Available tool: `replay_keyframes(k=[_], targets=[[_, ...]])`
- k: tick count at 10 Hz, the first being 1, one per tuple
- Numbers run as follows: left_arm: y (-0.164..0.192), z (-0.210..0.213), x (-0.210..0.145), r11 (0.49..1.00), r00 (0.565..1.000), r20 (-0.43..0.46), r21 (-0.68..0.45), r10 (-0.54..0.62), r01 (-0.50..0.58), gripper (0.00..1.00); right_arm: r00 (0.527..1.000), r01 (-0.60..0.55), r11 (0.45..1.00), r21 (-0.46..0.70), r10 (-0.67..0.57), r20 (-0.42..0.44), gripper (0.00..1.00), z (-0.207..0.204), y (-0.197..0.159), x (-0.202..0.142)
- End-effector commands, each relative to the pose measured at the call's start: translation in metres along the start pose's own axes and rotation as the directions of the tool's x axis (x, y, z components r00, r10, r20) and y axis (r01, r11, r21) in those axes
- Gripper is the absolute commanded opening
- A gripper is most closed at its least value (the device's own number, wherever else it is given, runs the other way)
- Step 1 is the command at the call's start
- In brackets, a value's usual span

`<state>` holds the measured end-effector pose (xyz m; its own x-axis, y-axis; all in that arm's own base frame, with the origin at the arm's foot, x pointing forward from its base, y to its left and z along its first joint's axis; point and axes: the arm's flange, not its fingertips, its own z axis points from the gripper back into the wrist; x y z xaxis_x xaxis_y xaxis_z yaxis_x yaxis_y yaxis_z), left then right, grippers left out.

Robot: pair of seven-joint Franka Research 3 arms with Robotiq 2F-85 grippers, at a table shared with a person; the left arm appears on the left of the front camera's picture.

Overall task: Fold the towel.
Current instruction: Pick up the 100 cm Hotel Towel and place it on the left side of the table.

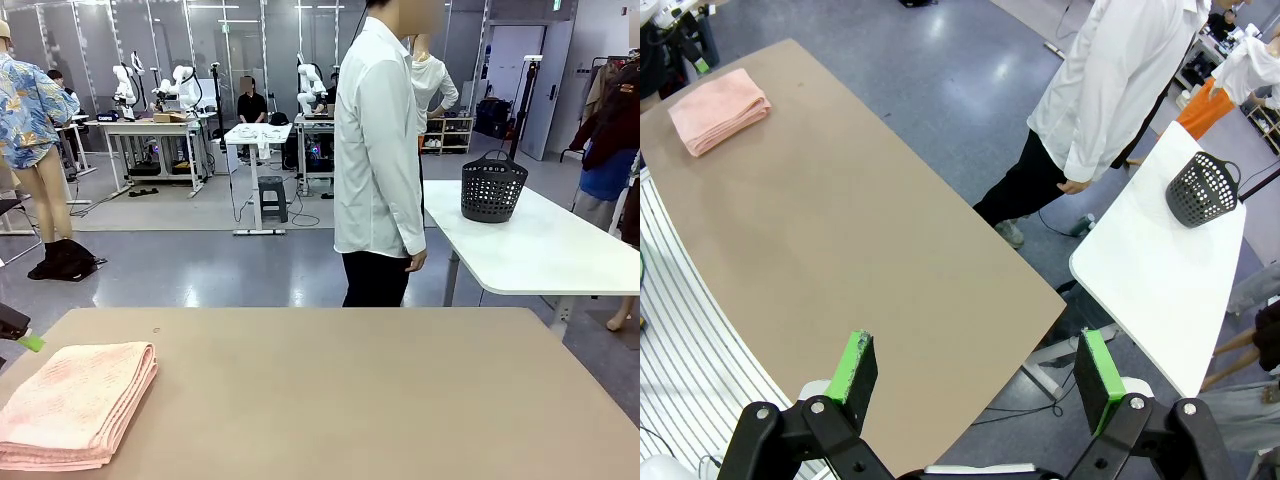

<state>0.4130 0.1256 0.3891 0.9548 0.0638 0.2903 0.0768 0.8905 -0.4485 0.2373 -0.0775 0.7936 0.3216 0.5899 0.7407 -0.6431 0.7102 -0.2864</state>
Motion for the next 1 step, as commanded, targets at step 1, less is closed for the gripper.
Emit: replay_keyframes(k=[1], targets=[[0.0004,0.0003,0.0031,1.000,1.000,0.002,0.009,0.003,-0.003,1.00,1.000,0.004,1.000,-0.003,-0.004,-0.001,1.00,0.0002,0.0008,-0.0005]])
